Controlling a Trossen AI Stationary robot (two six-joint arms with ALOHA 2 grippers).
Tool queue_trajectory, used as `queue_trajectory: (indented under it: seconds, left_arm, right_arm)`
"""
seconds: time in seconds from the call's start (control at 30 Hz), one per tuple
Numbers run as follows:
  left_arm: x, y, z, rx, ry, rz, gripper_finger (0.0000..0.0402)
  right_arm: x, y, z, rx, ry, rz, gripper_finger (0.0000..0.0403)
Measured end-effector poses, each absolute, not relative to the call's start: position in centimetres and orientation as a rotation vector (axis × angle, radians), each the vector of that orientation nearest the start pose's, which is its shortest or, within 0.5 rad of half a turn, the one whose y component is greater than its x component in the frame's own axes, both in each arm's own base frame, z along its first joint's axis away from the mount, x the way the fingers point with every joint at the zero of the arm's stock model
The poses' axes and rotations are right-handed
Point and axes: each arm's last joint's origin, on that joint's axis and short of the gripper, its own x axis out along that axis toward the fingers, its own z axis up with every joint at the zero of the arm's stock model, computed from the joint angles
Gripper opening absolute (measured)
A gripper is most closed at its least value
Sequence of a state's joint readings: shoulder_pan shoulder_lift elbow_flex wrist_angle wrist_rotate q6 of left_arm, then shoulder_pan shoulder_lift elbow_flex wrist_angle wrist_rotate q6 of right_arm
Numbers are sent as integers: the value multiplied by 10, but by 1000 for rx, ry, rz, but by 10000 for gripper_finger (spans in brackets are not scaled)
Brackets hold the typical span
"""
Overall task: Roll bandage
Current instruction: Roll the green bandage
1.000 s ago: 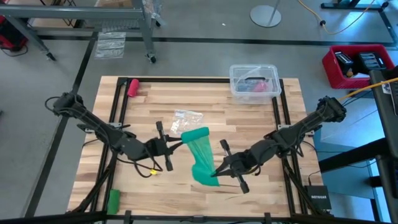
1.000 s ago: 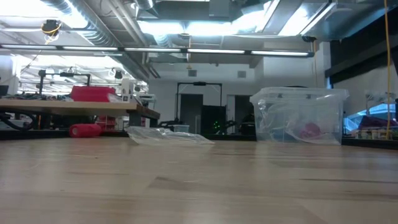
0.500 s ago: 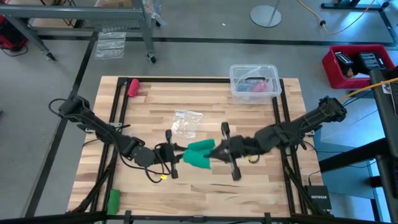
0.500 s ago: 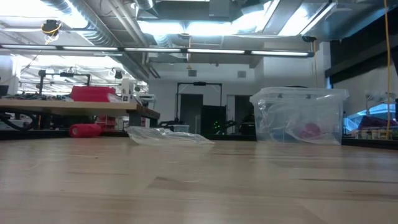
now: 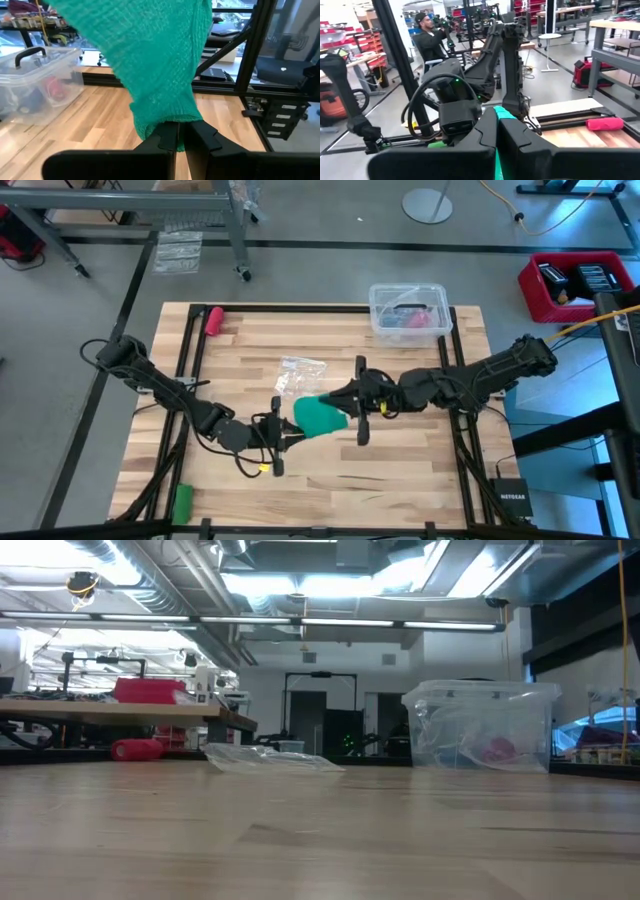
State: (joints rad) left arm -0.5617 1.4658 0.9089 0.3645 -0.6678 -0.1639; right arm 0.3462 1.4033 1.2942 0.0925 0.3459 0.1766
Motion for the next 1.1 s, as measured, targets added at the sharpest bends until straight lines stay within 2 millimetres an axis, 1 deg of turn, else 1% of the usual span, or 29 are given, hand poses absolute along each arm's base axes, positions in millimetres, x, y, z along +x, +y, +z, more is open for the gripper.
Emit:
queue_trajectory:
  seconds: [0.1, 0.17, 0.27, 0.37, 0.53, 0.63, 0.7, 0.77, 0.83, 0.9, 1.0, 1.1]
  left_arm:
    - [281, -156, 270, -59, 147, 113, 13]
    - [281, -156, 270, -63, 142, 110, 13]
    - [281, -157, 271, -72, 138, 88, 13]
    - [282, -158, 269, -73, 156, 57, 13]
    - [281, -159, 267, -73, 175, 15, 13]
    - [281, -160, 268, -86, 167, 2, 13]
    - [281, -160, 268, -98, 166, 3, 13]
    - [281, -160, 268, -102, 168, 4, 13]
    - [281, -160, 268, -104, 164, 5, 13]
    - [281, -160, 268, -98, 167, 7, 13]
    - [281, -160, 268, -100, 164, 8, 13]
    - [279, -162, 271, -92, 146, -4, 13]
  right_arm:
    - [305, 99, 394, 172, 31, -20, 3]
    - [305, 97, 391, 161, 50, -73, 4]
    - [305, 95, 388, 145, 76, -158, 21]
    - [306, 90, 388, 144, 67, -206, 63]
    - [306, 85, 396, 168, -1, -257, 154]
    - [307, 75, 388, 125, 67, -373, 199]
    - [308, 66, 380, 97, 134, -445, 221]
    - [308, 58, 374, 78, 189, -473, 236]
    - [307, 53, 372, 67, 225, -441, 244]
    - [304, 55, 374, 60, 252, -336, 247]
    - [294, 68, 380, 83, 265, -137, 248]
    - [284, 85, 380, 68, 301, -50, 248]
